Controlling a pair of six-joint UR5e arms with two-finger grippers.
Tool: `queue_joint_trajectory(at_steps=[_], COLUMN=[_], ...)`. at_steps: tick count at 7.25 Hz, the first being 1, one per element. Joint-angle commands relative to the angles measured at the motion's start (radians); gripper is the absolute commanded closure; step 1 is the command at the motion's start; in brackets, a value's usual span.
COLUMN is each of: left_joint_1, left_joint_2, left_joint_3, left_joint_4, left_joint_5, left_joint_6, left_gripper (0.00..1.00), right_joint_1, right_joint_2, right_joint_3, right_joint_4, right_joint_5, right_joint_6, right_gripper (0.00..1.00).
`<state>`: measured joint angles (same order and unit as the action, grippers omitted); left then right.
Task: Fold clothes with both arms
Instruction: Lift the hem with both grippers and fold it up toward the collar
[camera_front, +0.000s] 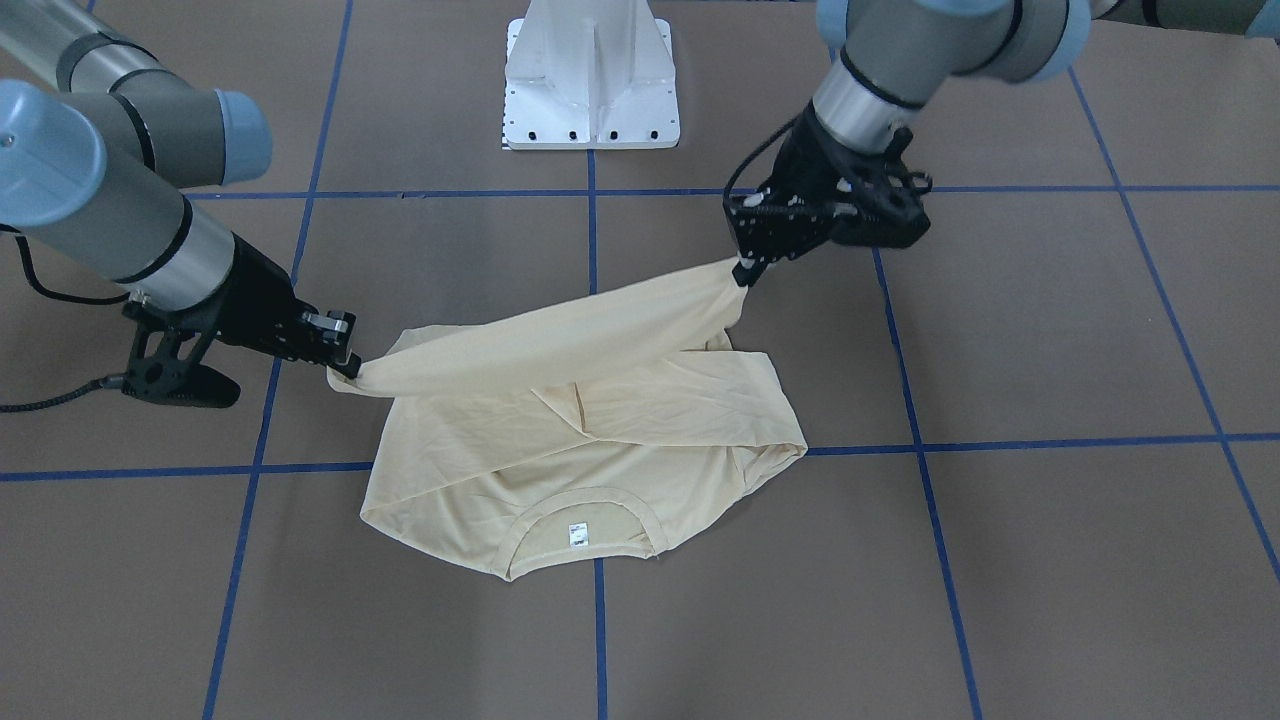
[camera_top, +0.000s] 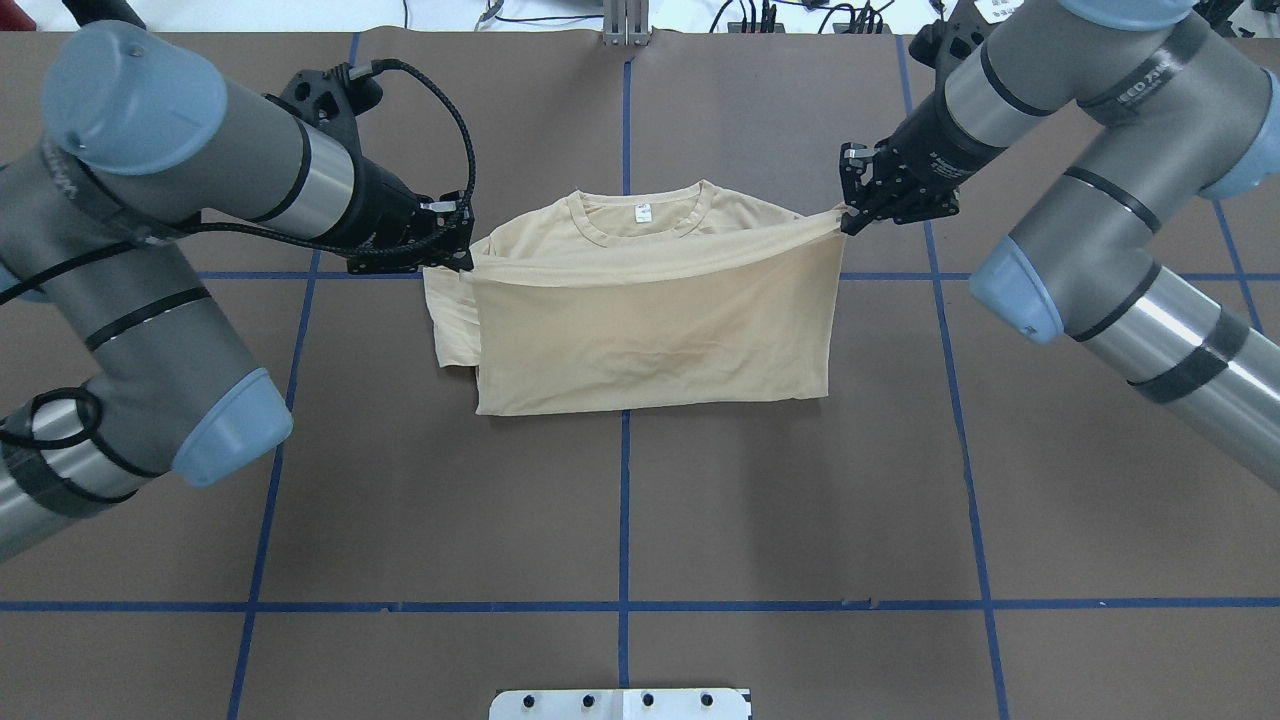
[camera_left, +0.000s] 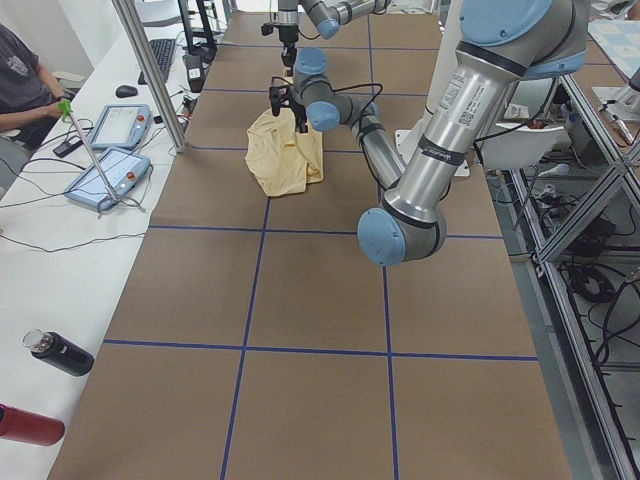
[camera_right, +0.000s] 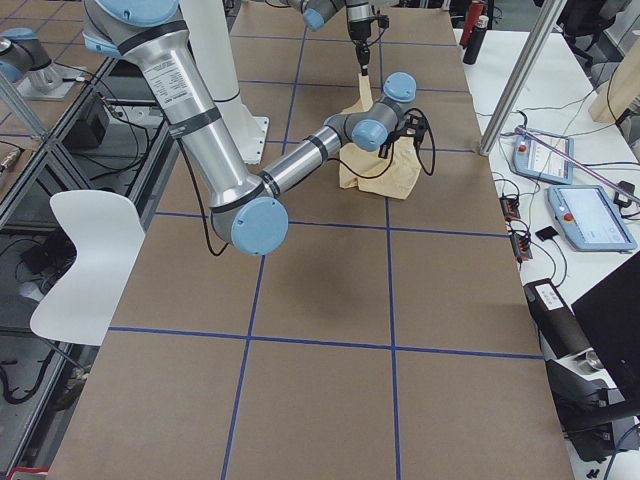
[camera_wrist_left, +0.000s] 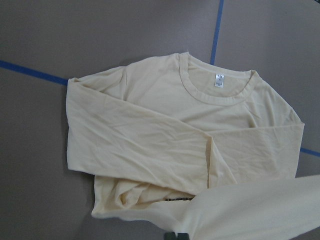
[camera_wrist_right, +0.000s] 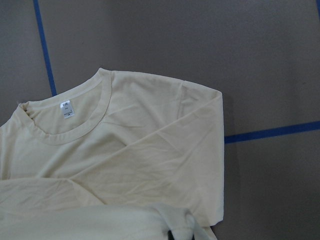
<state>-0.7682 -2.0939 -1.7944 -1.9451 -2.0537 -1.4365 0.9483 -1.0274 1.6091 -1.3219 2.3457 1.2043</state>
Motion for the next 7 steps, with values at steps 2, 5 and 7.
queue_joint_trajectory(at_steps=[2, 5, 7], left_joint_1=[-0.032, -0.048, -0.046], left_joint_2=[-0.006, -0.104, -0.137], left_joint_3=[0.210, 0.431, 0.510], left_joint_4=[-0.205, -0.353, -0.425], left_joint_5=[0.000, 0.067, 0.067], left_joint_6=[0.004, -0.008, -0.010], left_gripper=[1.00, 1.00, 1.00], right_joint_1=[0.001, 0.001, -0.005], right_joint_2=[0.174, 0.210, 0.211], right_joint_3=[-0.216, -0.359, -0.376], right_joint_4=[0.003, 0.153, 0.159], right_joint_5=[-0.060, -0.088, -0.097], right_joint_6=[-0.003, -0.002, -0.002], right_gripper=[1.00, 1.00, 1.00])
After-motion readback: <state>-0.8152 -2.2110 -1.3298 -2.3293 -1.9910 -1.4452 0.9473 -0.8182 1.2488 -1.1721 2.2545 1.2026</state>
